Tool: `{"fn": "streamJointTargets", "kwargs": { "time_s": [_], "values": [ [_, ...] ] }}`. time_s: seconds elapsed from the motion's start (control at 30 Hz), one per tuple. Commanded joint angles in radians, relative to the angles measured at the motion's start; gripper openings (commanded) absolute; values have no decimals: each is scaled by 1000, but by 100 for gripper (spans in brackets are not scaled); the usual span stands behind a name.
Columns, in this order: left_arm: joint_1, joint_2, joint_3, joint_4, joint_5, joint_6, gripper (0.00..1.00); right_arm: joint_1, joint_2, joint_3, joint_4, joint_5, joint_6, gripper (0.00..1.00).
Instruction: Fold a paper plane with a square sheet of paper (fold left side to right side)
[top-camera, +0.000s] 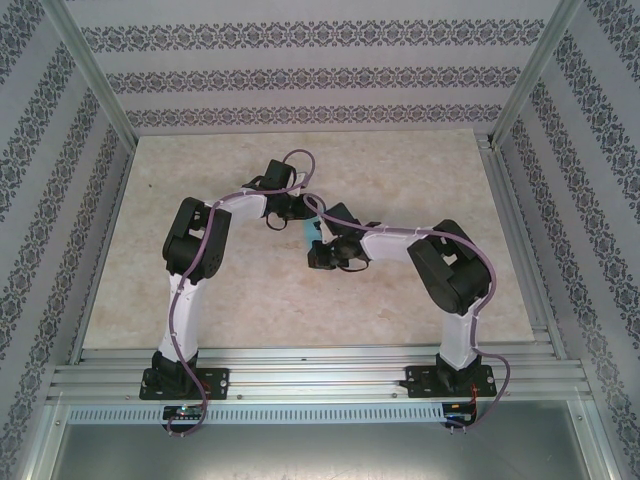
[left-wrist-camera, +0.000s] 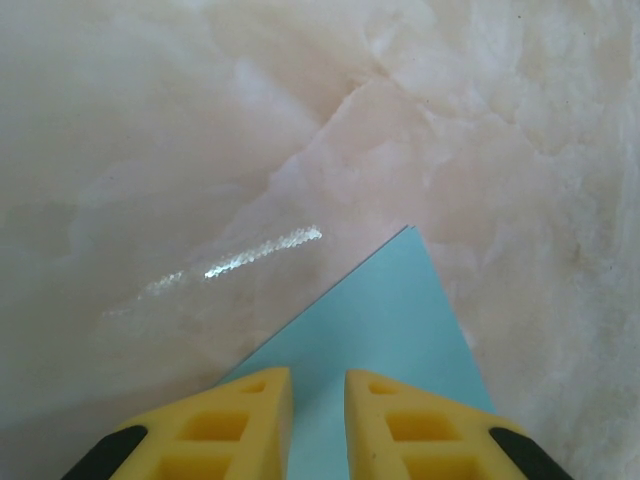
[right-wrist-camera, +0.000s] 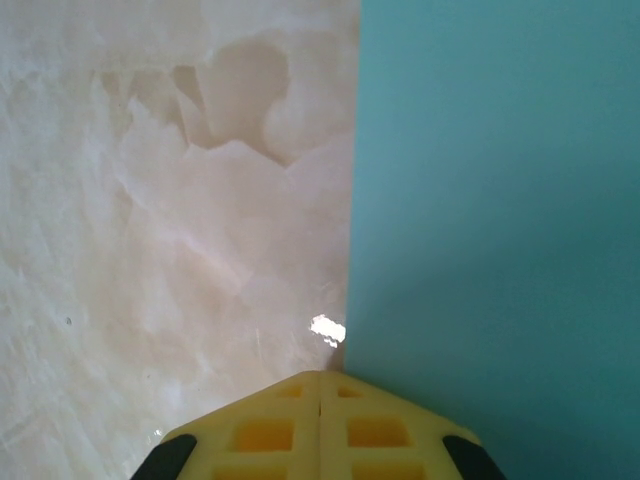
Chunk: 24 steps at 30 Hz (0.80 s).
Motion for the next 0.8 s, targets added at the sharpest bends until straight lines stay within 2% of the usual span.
{"fn": "streamJointTargets", "kwargs": {
  "time_s": [0.0,0.33,0.53,0.67,0.77],
  "values": [
    [2,83,-33,-145,-94,35,22,30,-5,-77,-125,-14,12,4],
    [2,52,-21,-149,-51,25,24,14,-120,-111,-141,-32,-3,6],
    [10,-15,68,-157,88,-17,32,-88,-243,-74,-130,-44,-34,24],
    [25,-75,140,-182,138,-33,38,-178,-248,-67,-109,-67,-48,31],
    [40,-141,129,-183,140,-33,41,-223,-210,-50,-91,-106,-47,36]
  ]
}}
